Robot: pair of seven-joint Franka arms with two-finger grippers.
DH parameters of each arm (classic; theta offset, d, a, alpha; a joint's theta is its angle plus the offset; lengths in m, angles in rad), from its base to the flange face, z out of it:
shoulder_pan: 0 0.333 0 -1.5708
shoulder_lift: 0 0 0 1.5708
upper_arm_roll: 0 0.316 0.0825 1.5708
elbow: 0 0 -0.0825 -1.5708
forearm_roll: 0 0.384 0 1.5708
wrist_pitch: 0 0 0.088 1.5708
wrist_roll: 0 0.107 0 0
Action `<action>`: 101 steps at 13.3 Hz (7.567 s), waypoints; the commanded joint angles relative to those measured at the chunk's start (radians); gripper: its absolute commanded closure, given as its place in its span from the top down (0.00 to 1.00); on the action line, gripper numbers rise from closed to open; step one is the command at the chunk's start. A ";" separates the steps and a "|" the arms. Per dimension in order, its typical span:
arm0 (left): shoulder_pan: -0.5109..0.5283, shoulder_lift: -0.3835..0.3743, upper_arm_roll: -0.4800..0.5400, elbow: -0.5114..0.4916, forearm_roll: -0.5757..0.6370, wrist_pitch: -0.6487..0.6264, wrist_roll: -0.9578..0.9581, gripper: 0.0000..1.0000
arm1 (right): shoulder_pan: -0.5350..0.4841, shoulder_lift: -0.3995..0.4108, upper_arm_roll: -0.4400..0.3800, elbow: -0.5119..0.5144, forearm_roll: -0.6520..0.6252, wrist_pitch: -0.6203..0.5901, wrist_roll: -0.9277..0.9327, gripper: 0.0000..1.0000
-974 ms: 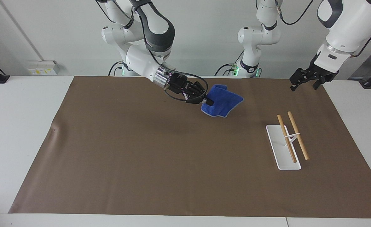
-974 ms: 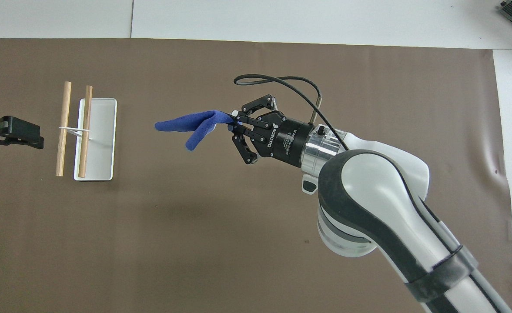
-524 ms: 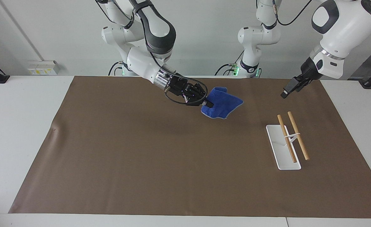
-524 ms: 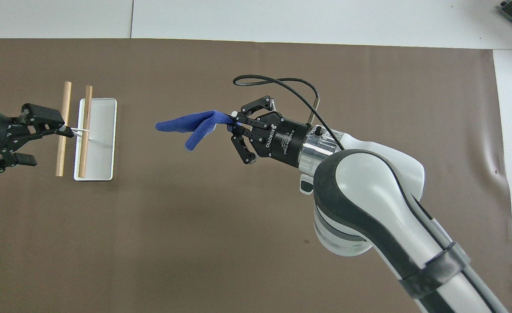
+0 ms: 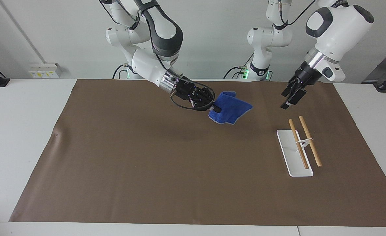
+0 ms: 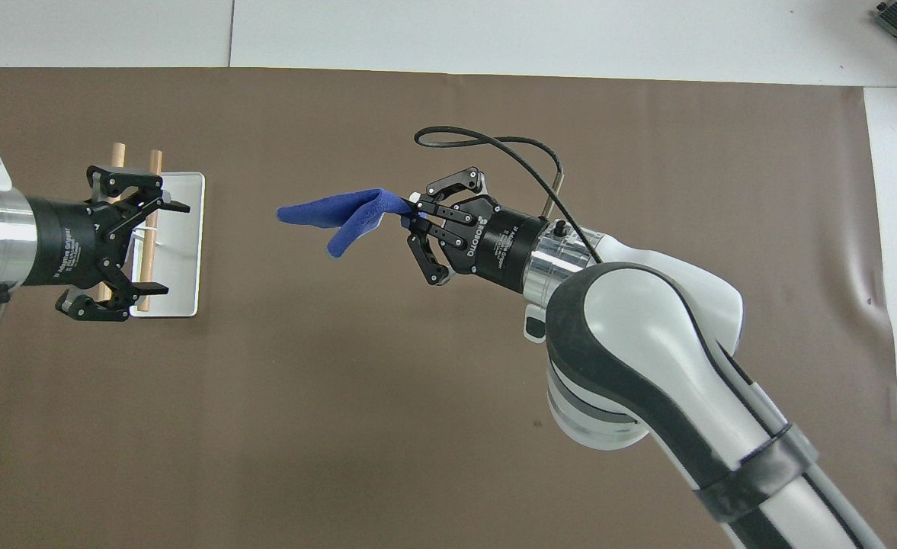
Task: Right arm passes towel to left arm to hang
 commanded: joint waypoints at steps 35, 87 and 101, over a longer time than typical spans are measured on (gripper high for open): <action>-0.027 0.014 -0.223 -0.182 -0.035 0.571 -0.434 0.02 | 0.072 0.039 0.006 0.045 0.025 0.126 -0.122 0.00; 0.048 0.185 0.042 -0.100 0.542 0.547 0.518 0.00 | -0.319 -0.071 -0.138 0.342 -1.721 -0.923 -0.763 1.00; 0.065 0.255 0.162 0.006 0.535 0.558 0.652 0.00 | -0.235 -0.130 -0.349 0.393 -1.682 -1.149 -0.841 1.00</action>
